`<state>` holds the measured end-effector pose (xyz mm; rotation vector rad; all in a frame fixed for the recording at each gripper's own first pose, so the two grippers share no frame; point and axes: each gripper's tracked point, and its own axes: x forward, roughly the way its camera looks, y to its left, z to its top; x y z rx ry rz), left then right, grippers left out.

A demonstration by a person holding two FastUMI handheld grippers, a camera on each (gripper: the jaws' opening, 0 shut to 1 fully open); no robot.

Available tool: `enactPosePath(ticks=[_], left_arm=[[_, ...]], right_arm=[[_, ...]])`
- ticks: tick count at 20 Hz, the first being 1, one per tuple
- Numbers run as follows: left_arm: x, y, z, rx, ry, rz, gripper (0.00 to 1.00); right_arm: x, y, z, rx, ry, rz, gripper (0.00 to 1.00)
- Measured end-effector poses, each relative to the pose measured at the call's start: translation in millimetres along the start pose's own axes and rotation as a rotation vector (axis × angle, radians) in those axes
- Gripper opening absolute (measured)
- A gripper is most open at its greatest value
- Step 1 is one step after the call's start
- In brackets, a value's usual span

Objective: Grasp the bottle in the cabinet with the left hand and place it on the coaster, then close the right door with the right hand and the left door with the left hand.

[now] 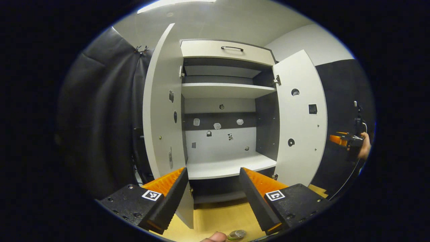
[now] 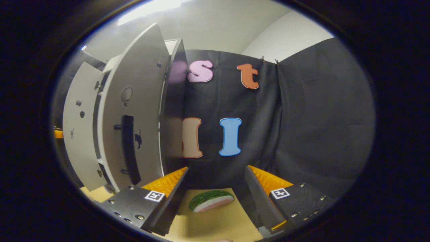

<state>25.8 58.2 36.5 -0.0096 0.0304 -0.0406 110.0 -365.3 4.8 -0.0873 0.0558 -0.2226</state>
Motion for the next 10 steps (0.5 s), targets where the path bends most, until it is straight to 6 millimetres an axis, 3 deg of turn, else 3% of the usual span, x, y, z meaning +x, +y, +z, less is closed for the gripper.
enactPosePath(ticks=[1, 4, 6, 10], left_arm=[[-2.0, -2.0, -2.1, -0.004, -0.003, -0.002, 0.94], [-8.3, -13.5, -3.2, -0.022, -0.02, -0.038, 0.96], [-12.5, -20.3, -1.0, -0.02, -0.035, -0.055, 0.97], [-23.1, -2.9, 1.6, -0.067, -0.052, 0.024, 0.95]], right_arm=[[7.1, -1.6, 1.3, -0.004, 0.011, -0.01, 0.99], [18.4, 7.5, 3.8, 0.038, 0.048, -0.029, 0.99], [18.3, 38.8, 2.7, 0.069, 0.067, 0.024, 0.99], [9.0, 105.0, 17.3, 0.093, 0.05, 0.133, 0.99]])
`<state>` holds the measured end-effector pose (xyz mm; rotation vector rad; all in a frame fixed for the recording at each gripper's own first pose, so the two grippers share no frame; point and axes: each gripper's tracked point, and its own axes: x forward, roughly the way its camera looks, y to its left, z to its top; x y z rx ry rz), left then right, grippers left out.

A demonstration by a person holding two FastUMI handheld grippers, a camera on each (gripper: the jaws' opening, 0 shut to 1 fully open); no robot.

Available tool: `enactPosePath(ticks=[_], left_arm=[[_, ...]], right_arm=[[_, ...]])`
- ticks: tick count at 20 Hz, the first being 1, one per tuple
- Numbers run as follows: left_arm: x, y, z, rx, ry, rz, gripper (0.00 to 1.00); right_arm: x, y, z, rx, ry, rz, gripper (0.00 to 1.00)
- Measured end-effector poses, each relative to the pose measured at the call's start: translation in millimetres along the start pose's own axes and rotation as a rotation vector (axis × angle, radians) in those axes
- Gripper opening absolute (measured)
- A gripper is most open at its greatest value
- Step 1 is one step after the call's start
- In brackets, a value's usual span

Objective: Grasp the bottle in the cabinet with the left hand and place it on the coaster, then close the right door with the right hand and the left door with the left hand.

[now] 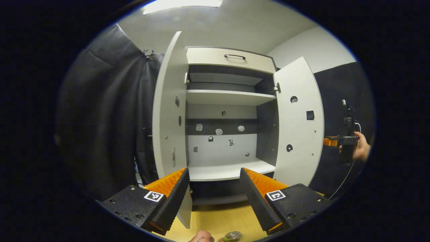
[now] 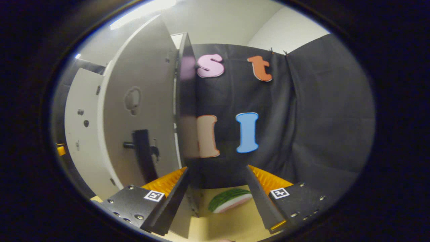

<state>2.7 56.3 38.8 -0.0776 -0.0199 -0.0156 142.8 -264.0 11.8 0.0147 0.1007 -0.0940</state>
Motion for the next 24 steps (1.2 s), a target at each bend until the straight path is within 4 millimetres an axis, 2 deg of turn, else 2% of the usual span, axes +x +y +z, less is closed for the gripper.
enactPosePath(ticks=[1, 2, 3, 7, 12, 13, 14, 15, 16, 17, 19, 20, 22, 23, 24], left_arm=[[-5.2, -5.3, -5.8, -0.018, 0.013, -0.025, 0.95], [-12.5, -8.5, -9.5, -0.03, 0.027, -0.044, 0.97], [-15.3, -2.7, -12.0, -0.04, 0.037, -0.044, 0.96], [-28.2, 7.2, -19.1, -0.068, 0.07, -0.05, 0.97], [-39.6, 13.5, -9.3, -0.072, 0.047, -0.061, 0.97], [-41.9, 15.1, -9.2, -0.066, 0.046, -0.058, 0.97], [-44.3, 15.6, -8.9, -0.058, 0.047, -0.057, 0.97], [-46.4, 15.5, -9.7, -0.051, 0.048, -0.058, 0.93], [-48.4, 14.3, -11.0, -0.044, 0.048, -0.064, 0.94], [-49.5, 14.9, -12.5, -0.038, 0.05, -0.065, 0.93], [-48.7, 16.2, -16.4, -0.039, 0.064, -0.059, 0.96], [-49.2, 15.2, -17.9, -0.046, 0.067, -0.062, 0.97], [-48.5, 17.8, -18.4, -0.055, 0.07, -0.057, 0.97], [-47.4, 19.7, -19.7, -0.057, 0.071, -0.053, 0.94], [-47.5, 22.3, -19.5, -0.061, 0.069, -0.05, 0.96]], right_arm=[[1.8, 3.9, 1.1, -0.036, -0.017, 0.001, 0.99], [-1.9, 3.8, 7.4, -0.067, -0.029, -0.022, 0.87], [-4.1, 1.8, 9.6, -0.082, -0.039, -0.046, 0.84], [-4.8, -2.2, -1.8, -0.013, 0.004, -0.102, 0.87], [-6.0, -1.0, 0.0, -0.028, 0.027, -0.136, 0.88], [-6.9, -0.5, -0.1, -0.03, 0.026, -0.139, 0.84], [-7.1, 1.1, -1.1, -0.028, 0.028, -0.14, 0.84], [-7.6, 3.0, -1.7, -0.022, 0.03, -0.137, 0.88], [-7.6, 5.4, -3.2, -0.016, 0.032, -0.13, 0.84], [-7.3, 10.3, -4.2, -0.009, 0.035, -0.116, 0.88], [-6.4, 21.0, -6.1, 0.002, 0.041, -0.087, 0.84], [-6.0, 27.1, -5.8, 0.002, 0.036, -0.073, 0.88], [-6.5, 38.1, -4.9, -0.009, 0.015, -0.048, 0.88], [-6.6, 43.2, -4.6, -0.014, 0.003, -0.039, 0.84], [-5.6, 48.5, -5.2, -0.015, -0.004, -0.027, 0.84]])
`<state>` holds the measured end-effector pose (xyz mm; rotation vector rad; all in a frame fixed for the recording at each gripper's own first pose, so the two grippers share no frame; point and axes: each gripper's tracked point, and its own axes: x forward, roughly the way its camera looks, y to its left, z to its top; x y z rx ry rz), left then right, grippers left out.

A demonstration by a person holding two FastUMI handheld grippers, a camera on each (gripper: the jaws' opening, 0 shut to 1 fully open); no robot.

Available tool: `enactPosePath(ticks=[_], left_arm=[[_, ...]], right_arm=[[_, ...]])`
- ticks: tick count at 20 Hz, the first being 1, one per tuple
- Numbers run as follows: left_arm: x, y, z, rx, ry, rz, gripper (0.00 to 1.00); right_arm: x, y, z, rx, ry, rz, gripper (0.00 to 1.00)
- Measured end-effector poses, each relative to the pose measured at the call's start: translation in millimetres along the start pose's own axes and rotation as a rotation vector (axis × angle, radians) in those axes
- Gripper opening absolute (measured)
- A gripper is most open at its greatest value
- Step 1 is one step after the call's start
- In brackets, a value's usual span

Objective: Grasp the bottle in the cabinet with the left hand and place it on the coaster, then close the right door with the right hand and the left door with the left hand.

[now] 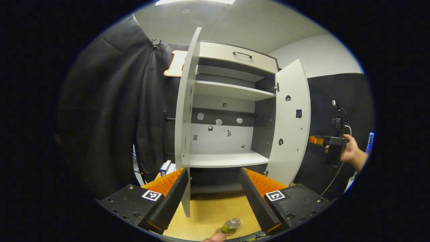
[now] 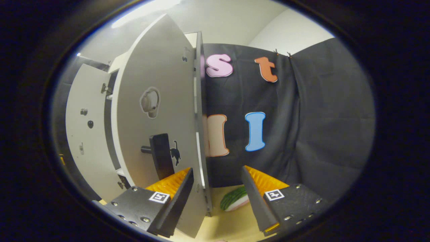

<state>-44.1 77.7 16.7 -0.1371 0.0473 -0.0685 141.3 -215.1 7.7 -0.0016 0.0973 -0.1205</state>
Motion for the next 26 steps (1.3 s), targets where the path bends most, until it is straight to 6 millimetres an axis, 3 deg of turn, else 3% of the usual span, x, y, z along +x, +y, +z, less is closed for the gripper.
enactPosePath(ticks=[3, 4, 6, 7, 8, 12, 14, 15, 16, 17, 19, 20, 21, 22, 25, 26], left_arm=[[0.9, 6.4, -0.3, 0.007, -0.001, 0.006, 0.93], [1.0, 10.1, -1.1, 0.016, 0.004, 0.013, 0.93], [0.5, 15.5, 0.5, 0.029, 0.0, 0.02, 0.96], [-0.3, 17.1, -0.3, 0.031, 0.003, 0.021, 0.96], [-1.0, 20.3, -1.0, 0.032, 0.005, 0.025, 0.97], [-3.2, 39.7, -6.5, 0.021, 0.017, 0.051, 0.93], [-3.8, 50.1, -11.3, 0.017, 0.032, 0.068, 0.96], [-3.9, 55.7, -14.1, 0.017, 0.04, 0.079, 0.96], [-3.2, 61.2, -13.9, 0.016, 0.041, 0.09, 0.96], [-2.0, 65.7, -13.9, 0.012, 0.043, 0.097, 0.96], [1.0, 71.6, -13.1, 0.004, 0.036, 0.101, 0.94], [3.6, 75.0, -12.3, 0.004, 0.032, 0.104, 0.97], [5.1, 80.0, -14.4, 0.009, 0.033, 0.113, 0.96], [6.5, 86.4, -16.5, 0.012, 0.034, 0.124, 0.96], [7.5, 100.4, -16.7, 0.005, 0.036, 0.145, 0.97], [7.6, 105.8, -16.6, 0.003, 0.035, 0.153, 0.97]], right_arm=[[2.1, 22.5, -3.4, 0.009, 0.004, 0.037, 0.88], [3.0, 28.1, -3.1, 0.009, 0.0, 0.041, 0.84], [7.2, 36.3, 0.2, 0.004, -0.025, 0.04, 0.88], [9.2, 36.6, 0.9, 0.008, -0.035, 0.026, 0.92], [11.1, 36.1, 0.1, 0.013, -0.041, 0.013, 0.84], [16.6, 36.2, -0.6, 0.054, -0.039, 0.002, 0.88], [18.0, 36.2, -1.9, 0.073, -0.032, 0.003, 0.88], [18.6, 37.5, -1.6, 0.079, -0.027, 0.003, 0.84], [19.3, 39.2, -3.5, 0.085, -0.019, -0.001, 0.91], [20.3, 41.4, -4.3, 0.091, -0.01, -0.005, 0.91], [25.4, 55.5, -2.7, 0.089, -0.017, 0.026, 0.91], [28.6, 62.2, -3.8, 0.09, -0.021, 0.043, 0.84], [31.2, 69.3, -4.1, 0.093, -0.024, 0.057, 0.84], [34.1, 75.4, -6.0, 0.096, -0.023, 0.067, 0.91], [42.4, 95.1, -8.8, 0.094, -0.016, 0.095, 0.93], [47.7, 98.1, -10.8, 0.09, -0.016, 0.094, 0.89]])
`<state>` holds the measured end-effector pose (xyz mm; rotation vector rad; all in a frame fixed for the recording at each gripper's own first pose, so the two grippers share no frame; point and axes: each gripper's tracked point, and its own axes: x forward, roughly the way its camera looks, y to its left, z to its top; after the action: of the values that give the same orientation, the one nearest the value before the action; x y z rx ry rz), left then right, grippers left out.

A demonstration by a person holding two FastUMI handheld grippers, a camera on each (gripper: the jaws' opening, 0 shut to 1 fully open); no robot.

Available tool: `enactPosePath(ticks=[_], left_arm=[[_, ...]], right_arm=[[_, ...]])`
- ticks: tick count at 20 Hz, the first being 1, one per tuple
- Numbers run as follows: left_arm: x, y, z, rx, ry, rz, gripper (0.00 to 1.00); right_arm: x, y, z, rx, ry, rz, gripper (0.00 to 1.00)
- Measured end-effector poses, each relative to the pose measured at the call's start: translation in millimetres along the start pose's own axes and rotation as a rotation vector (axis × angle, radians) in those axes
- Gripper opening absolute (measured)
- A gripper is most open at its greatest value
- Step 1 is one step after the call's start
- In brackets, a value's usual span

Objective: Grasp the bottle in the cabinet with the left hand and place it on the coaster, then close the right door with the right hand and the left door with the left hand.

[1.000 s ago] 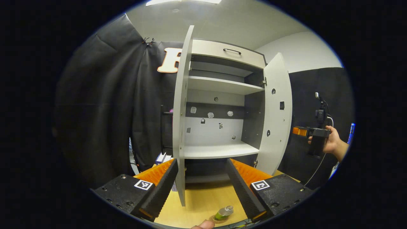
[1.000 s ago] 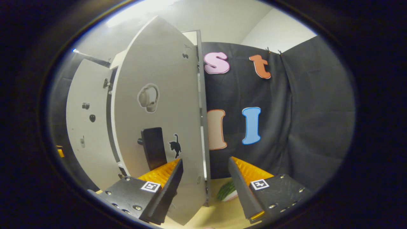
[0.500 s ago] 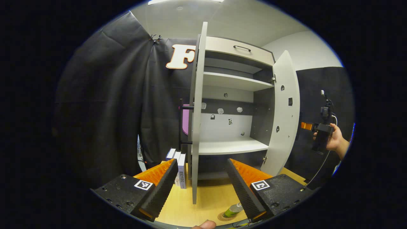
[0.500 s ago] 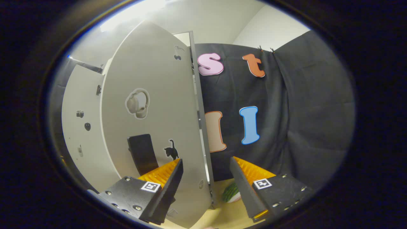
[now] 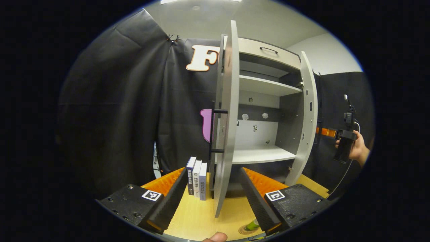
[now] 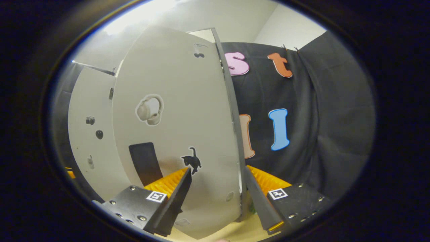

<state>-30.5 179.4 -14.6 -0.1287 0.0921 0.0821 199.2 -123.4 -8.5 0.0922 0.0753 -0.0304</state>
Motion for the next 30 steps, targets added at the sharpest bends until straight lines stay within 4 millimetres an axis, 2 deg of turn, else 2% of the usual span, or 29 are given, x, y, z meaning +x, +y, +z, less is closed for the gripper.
enactPosePath(ticks=[1, 2, 3, 4, 5, 6, 8, 9, 10, 11, 12, 13, 14, 16, 17, 18, 19, 20, 21, 22, 23, 25, 26, 27, 28, 29, 30], left_arm=[[0.9, 7.3, 0.1, 0.001, -0.002, 0.011, 0.96], [2.0, 14.6, -1.5, 0.005, 0.0, 0.023, 0.96], [3.0, 24.0, -1.7, 0.013, 0.001, 0.042, 0.93], [3.6, 33.8, -2.1, 0.017, 0.004, 0.063, 0.96], [4.1, 42.7, -3.5, 0.016, 0.01, 0.078, 1.0], [5.0, 53.7, -6.9, 0.011, 0.019, 0.093, 0.96], [5.3, 73.2, -12.3, 0.0, 0.034, 0.124, 0.96], [6.3, 84.6, -15.7, -0.004, 0.042, 0.146, 0.93], [7.0, 93.9, -16.7, -0.005, 0.047, 0.162, 0.93], [8.1, 104.1, -18.1, -0.003, 0.052, 0.18, 0.96], [11.0, 113.9, -17.9, 0.002, 0.051, 0.196, 0.93], [13.7, 124.0, -17.8, 0.005, 0.049, 0.213, 0.93], [16.7, 133.7, -15.3, 0.003, 0.043, 0.228, 0.97], [23.8, 145.7, -13.8, -0.001, 0.047, 0.252, 0.93], [28.8, 151.2, -11.1, 0.002, 0.041, 0.263, 0.97], [33.5, 153.7, -6.7, 0.003, 0.033, 0.27, 0.97], [38.1, 150.3, -3.1, 0.0, 0.027, 0.263, 0.97], [43.2, 144.4, 1.1, -0.002, 0.019, 0.25, 0.94], [49.0, 138.2, 6.5, 0.007, 0.01, 0.245, 0.97], [54.0, 132.7, 14.8, 0.027, -0.007, 0.243, 0.97], [58.8, 125.2, 23.6, 0.055, -0.021, 0.238, 0.93], [67.6, 106.9, 44.0, 0.12, -0.062, 0.229, 0.97], [72.3, 99.3, 53.3, 0.147, -0.077, 0.225, 0.96], [78.8, 91.6, 58.2, 0.168, -0.083, 0.22, 0.93], [82.8, 84.7, 64.4, 0.181, -0.085, 0.222, 0.94], [85.6, 73.9, 68.6, 0.179, -0.088, 0.206, 0.99], [89.4, 60.2, 72.2, 0.166, -0.089, 0.186, 0.96]], right_arm=[[3.6, 0.1, -1.4, -0.005, -0.002, -0.012, 0.89], [6.1, 1.1, -4.8, -0.006, -0.002, -0.021, 0.99], [9.2, 4.1, -7.0, -0.003, 0.0, -0.018, 0.99], [11.8, 8.5, -8.6, 0.002, -0.001, -0.01, 0.89], [14.3, 11.5, -8.5, 0.008, -0.003, -0.002, 0.94], [15.2, 14.0, -10.7, 0.01, -0.001, 0.003, 0.89], [15.8, 16.3, -14.2, 0.003, 0.005, 0.006, 0.89], [15.2, 17.3, -15.7, -0.001, 0.008, 0.009, 0.94], [14.2, 17.5, -17.7, -0.003, 0.009, 0.009, 0.89], [12.4, 17.3, -17.4, -0.003, 0.007, 0.01, 0.89], [9.0, 19.5, -17.5, -0.002, 0.005, 0.014, 0.94], [5.1, 21.7, -17.7, -0.001, 0.004, 0.025, 0.89], [1.8, 23.5, -18.2, -0.002, 0.003, 0.034, 0.89], [-7.8, 24.2, -18.9, -0.021, -0.001, 0.046, 0.89], [-12.0, 22.1, -19.6, -0.031, -0.004, 0.045, 0.89], [-17.0, 23.5, -22.1, -0.041, -0.002, 0.047, 0.89], [-21.6, 23.7, -23.0, -0.048, -0.003, 0.048, 0.94], [-27.3, 25.3, -23.3, -0.05, -0.006, 0.052, 0.89], [-34.1, 27.8, -23.4, -0.049, -0.006, 0.057, 0.89], [-41.7, 28.3, -24.0, -0.05, -0.007, 0.052, 0.94], [-51.0, 27.8, -23.6, -0.057, -0.008, 0.041, 0.94], [-67.9, 33.8, -18.0, -0.094, -0.019, 0.043, 0.94], [-76.5, 36.3, -16.1, -0.109, -0.028, 0.051, 0.89], [-85.4, 40.7, -14.4, -0.122, -0.033, 0.065, 0.89], [-95.6, 46.7, -13.4, -0.133, -0.041, 0.079, 0.94], [-104.9, 50.1, -9.6, -0.141, -0.05, 0.086, 0.89], [-116.0, 51.0, -6.2, -0.148, -0.064, 0.087, 0.94]])
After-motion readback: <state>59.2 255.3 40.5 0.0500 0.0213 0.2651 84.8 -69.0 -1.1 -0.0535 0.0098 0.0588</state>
